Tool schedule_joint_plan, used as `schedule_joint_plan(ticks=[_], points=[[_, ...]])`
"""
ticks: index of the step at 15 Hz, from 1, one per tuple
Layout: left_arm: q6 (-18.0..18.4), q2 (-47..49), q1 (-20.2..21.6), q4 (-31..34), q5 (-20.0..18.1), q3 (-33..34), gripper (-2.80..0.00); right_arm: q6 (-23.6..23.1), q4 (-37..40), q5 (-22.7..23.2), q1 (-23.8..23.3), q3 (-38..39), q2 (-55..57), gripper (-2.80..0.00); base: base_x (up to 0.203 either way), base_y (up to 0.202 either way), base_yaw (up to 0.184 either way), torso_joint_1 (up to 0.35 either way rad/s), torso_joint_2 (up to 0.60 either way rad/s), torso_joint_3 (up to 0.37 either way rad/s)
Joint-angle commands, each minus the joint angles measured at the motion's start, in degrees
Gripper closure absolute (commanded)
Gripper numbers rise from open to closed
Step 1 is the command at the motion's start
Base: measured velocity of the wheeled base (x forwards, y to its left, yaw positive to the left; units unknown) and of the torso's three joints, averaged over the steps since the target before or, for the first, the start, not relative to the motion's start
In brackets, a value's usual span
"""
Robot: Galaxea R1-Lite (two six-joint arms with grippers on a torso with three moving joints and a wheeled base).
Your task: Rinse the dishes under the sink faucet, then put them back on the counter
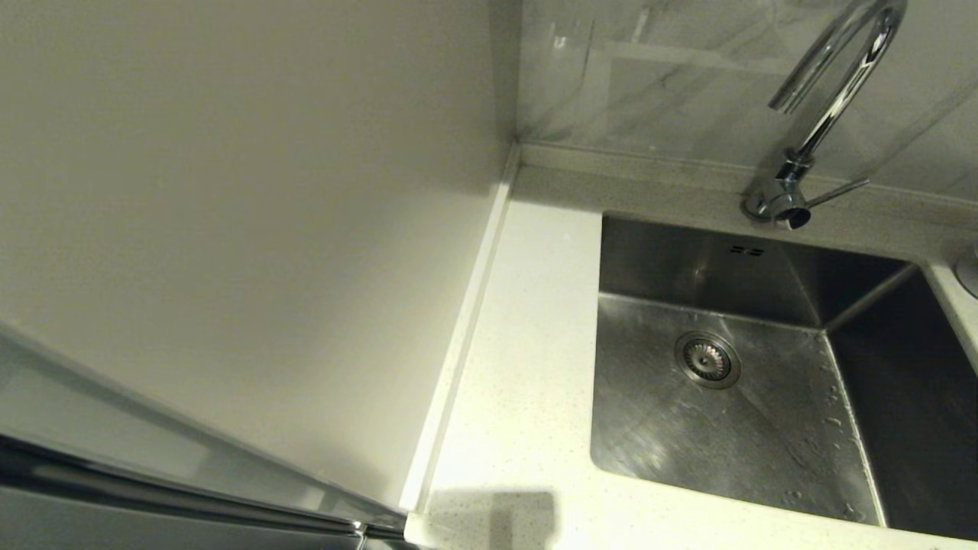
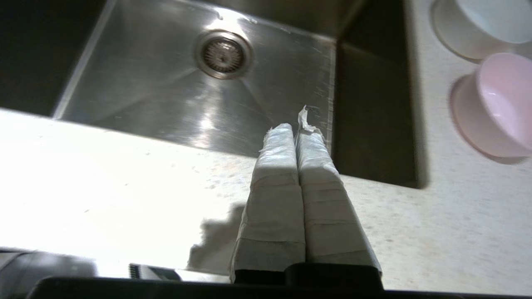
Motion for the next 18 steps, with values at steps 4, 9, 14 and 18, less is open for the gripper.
schedule_joint_plan(ticks=[4, 9, 14, 18], points=[[-0.04, -0.25, 0.02, -0.02, -0.05, 0.0, 0.0, 0.62, 7.48, 11.33, 1.22, 1.54, -14.12, 0.0, 0.0, 0.0, 0.0, 0.0, 0.0, 0.0], [-0.04, -0.18, 0.02, -0.02, -0.05, 0.0, 0.0, 2.6, 10.68, 11.41, 1.25, 0.87, -14.12, 0.0, 0.0, 0.0, 0.0, 0.0, 0.0, 0.0], [-0.04, -0.18, 0.02, -0.02, -0.05, 0.0, 0.0, 5.51, 10.33, 10.54, 1.25, 1.04, -14.12, 0.0, 0.0, 0.0, 0.0, 0.0, 0.0, 0.0], [-0.04, -0.18, 0.02, -0.02, -0.05, 0.0, 0.0, 5.47, 10.33, 10.54, 1.25, 1.01, -14.12, 0.0, 0.0, 0.0, 0.0, 0.0, 0.0, 0.0]])
